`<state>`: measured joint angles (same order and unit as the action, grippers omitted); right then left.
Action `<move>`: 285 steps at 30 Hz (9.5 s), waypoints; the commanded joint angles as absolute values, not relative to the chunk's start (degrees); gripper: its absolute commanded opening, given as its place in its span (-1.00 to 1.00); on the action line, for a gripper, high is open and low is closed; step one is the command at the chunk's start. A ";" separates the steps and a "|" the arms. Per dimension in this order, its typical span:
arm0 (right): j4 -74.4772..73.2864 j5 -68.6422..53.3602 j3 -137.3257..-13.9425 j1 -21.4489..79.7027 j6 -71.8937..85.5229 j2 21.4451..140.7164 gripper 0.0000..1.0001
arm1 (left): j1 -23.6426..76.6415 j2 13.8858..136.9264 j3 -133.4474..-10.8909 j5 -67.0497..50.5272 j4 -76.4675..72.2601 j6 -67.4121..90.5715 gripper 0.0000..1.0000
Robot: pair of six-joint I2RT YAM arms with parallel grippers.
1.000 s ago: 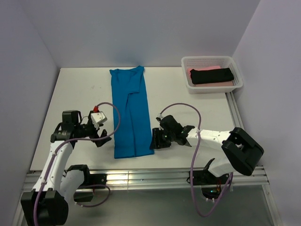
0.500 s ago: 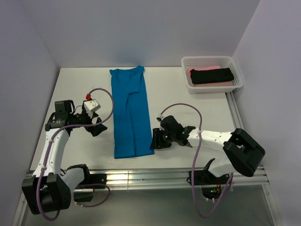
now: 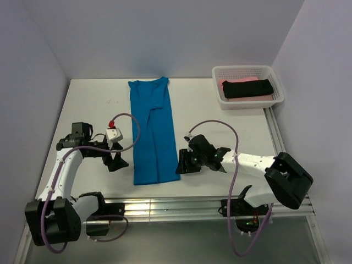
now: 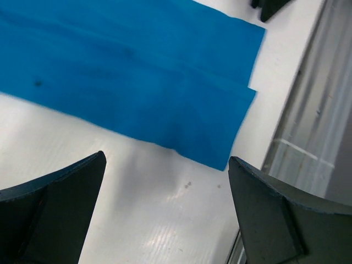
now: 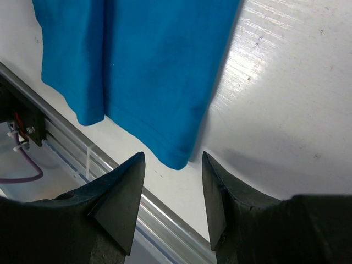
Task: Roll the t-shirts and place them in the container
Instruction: Fold the tshirt, then roll the tshirt
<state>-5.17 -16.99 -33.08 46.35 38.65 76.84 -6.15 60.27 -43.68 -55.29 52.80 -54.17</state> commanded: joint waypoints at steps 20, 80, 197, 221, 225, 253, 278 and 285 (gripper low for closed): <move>-7.12 -15.56 -38.59 46.67 37.00 77.87 0.07 | 10.81 49.92 -45.88 -63.10 46.61 -43.45 0.99; 11.27 -1.50 -126.98 21.09 49.11 147.91 1.00 | -3.52 130.69 -104.85 -25.05 0.53 20.56 0.99; -0.69 7.29 -31.73 52.55 51.15 67.05 1.00 | 0.70 56.34 -37.00 -41.48 5.30 -8.77 0.99; 0.45 7.56 -30.76 61.61 54.14 68.90 0.95 | 0.79 41.57 -30.86 -49.84 60.38 -99.73 0.65; -2.45 6.94 -32.60 63.10 57.55 71.19 0.86 | 0.79 43.41 -28.83 -49.83 61.26 -105.20 0.55; -1.41 4.92 -33.93 69.87 72.25 79.28 0.18 | 8.87 52.29 -22.41 -41.31 50.72 -109.34 0.01; -1.23 4.13 -34.36 69.87 72.51 82.26 -0.11 | 19.86 55.37 -24.34 -34.11 48.34 -102.75 -0.44; -1.93 4.57 -34.37 69.96 72.42 82.00 -0.62 | 23.11 57.57 -25.49 -31.12 46.41 -100.55 -0.54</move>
<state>-2.17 3.55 -32.58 69.52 72.23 82.06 22.02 56.60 -23.94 -32.91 46.83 -102.06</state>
